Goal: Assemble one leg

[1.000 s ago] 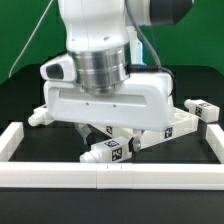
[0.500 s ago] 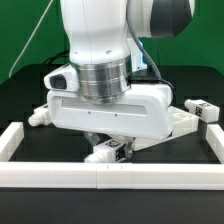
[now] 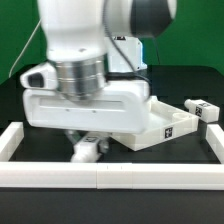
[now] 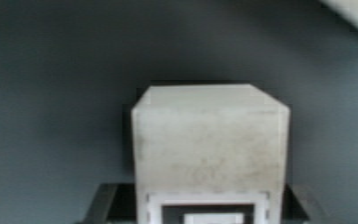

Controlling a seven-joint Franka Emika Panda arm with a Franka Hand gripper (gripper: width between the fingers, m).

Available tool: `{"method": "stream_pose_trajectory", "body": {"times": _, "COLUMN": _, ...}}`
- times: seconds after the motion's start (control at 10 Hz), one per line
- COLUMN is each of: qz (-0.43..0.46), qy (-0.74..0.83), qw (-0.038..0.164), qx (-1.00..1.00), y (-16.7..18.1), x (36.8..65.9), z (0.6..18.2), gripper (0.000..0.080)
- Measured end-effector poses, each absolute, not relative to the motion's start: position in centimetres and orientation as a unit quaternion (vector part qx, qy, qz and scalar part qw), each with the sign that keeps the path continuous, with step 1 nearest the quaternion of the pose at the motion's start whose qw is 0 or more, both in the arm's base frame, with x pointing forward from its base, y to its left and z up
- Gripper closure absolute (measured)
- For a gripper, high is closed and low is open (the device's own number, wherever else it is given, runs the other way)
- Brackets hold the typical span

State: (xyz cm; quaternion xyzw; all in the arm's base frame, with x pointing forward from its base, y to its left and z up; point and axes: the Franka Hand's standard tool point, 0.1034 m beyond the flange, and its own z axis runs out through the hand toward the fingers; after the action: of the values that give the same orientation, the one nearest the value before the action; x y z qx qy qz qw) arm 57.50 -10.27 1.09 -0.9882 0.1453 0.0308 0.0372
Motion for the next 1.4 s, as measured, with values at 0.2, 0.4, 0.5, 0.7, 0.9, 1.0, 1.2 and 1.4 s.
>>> {"method": "stream_pose_trajectory", "body": {"times": 0.2, "qz": 0.019, "qy": 0.133, "qw": 0.024, "qx": -0.991, "y": -12.6, "x": 56.6, "z": 0.8, "gripper": 0.0534}}
{"method": "stream_pose_trajectory", "body": {"times": 0.4, "qz": 0.019, "qy": 0.132, "qw": 0.024, "qx": -0.991, "y": -12.5, "x": 56.6, "z": 0.8, "gripper": 0.0534}}
{"method": "stream_pose_trajectory", "body": {"times": 0.5, "qz": 0.019, "qy": 0.132, "qw": 0.024, "qx": -0.991, "y": -12.4, "x": 56.5, "z": 0.7, "gripper": 0.0534}}
{"method": "stream_pose_trajectory", "body": {"times": 0.7, "qz": 0.02, "qy": 0.132, "qw": 0.024, "qx": -0.991, "y": -12.4, "x": 56.5, "z": 0.7, "gripper": 0.029}}
{"method": "stream_pose_trajectory", "body": {"times": 0.9, "qz": 0.018, "qy": 0.104, "qw": 0.026, "qx": -0.994, "y": -11.5, "x": 56.5, "z": 2.6, "gripper": 0.0179}}
{"method": "stream_pose_trajectory", "body": {"times": 1.0, "qz": 0.01, "qy": 0.093, "qw": 0.028, "qx": -0.995, "y": -10.1, "x": 56.1, "z": 4.8, "gripper": 0.0159}}
{"method": "stream_pose_trajectory", "body": {"times": 1.2, "qz": -0.005, "qy": 0.042, "qw": 0.021, "qx": -0.999, "y": -6.7, "x": 56.1, "z": 7.2, "gripper": 0.0151}}
{"method": "stream_pose_trajectory", "body": {"times": 1.4, "qz": -0.011, "qy": -0.026, "qw": 0.018, "qx": -0.999, "y": -6.4, "x": 56.1, "z": 7.0, "gripper": 0.015}}
